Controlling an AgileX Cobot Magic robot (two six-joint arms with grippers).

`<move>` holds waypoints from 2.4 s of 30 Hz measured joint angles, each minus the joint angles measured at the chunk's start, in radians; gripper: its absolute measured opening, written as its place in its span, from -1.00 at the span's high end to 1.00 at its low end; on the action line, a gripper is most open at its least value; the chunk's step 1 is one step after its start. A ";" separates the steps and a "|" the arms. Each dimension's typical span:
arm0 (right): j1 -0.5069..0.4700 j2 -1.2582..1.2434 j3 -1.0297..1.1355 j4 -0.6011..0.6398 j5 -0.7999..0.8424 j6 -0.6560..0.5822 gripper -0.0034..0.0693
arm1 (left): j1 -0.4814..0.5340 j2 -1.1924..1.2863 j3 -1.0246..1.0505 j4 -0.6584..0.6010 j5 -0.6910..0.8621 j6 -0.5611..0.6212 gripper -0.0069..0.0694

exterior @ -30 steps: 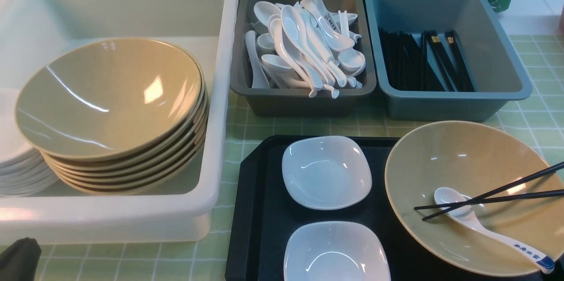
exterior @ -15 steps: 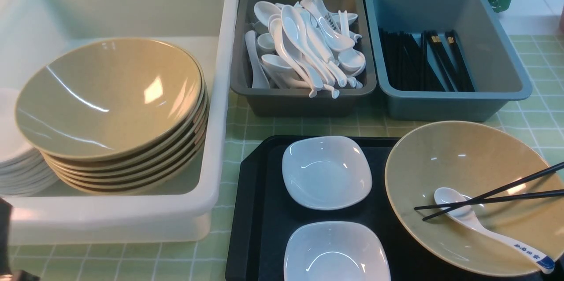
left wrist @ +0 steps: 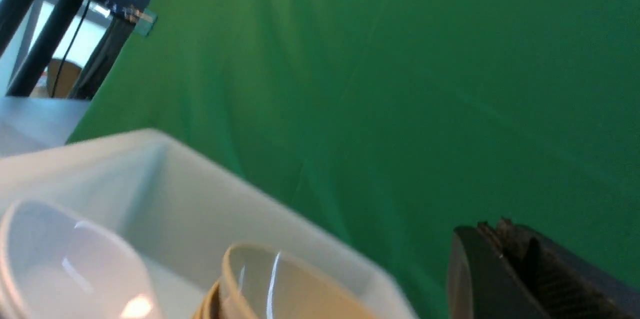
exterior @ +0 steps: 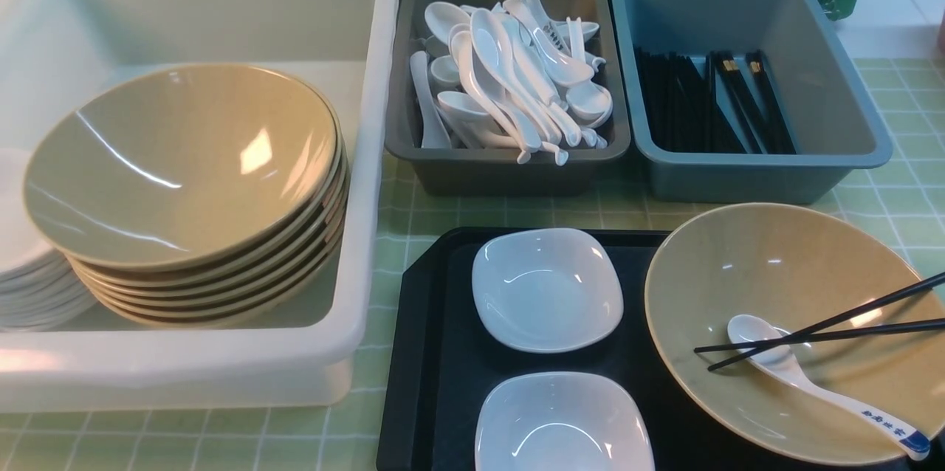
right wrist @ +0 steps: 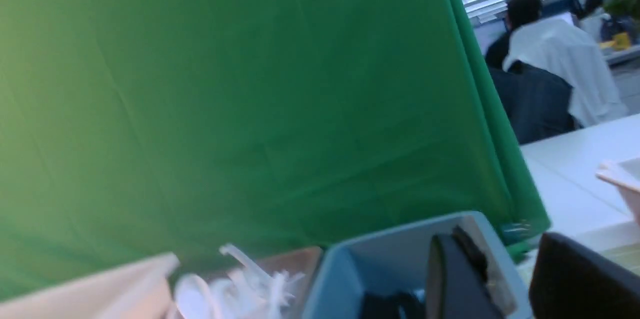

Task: On green table put chopsticks spoon bowls plates into blue grey white boxes.
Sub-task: 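Move the grippers toward the tableware on the black tray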

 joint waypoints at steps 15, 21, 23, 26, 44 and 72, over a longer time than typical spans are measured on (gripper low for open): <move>0.000 0.550 -0.809 0.001 0.713 -0.182 0.26 | -0.001 0.468 -0.802 0.227 0.740 -0.043 0.82; 0.000 0.790 -0.897 0.005 0.956 -0.412 0.26 | -0.008 0.614 -0.848 0.269 0.877 -0.022 0.82; 0.000 0.846 -0.900 0.027 0.990 -0.486 0.26 | -0.041 0.621 -0.819 0.266 0.861 -0.016 0.82; 0.000 0.931 -0.914 0.102 1.069 -0.704 0.26 | -0.113 0.622 -0.774 0.212 0.865 0.040 0.82; 0.365 1.598 -1.227 -0.166 1.536 -1.216 -0.50 | -0.537 0.837 -0.757 -0.302 0.989 0.701 0.82; 0.262 1.819 -1.234 -0.151 1.494 -1.314 0.72 | -0.537 0.842 -0.757 -0.308 1.048 0.711 0.82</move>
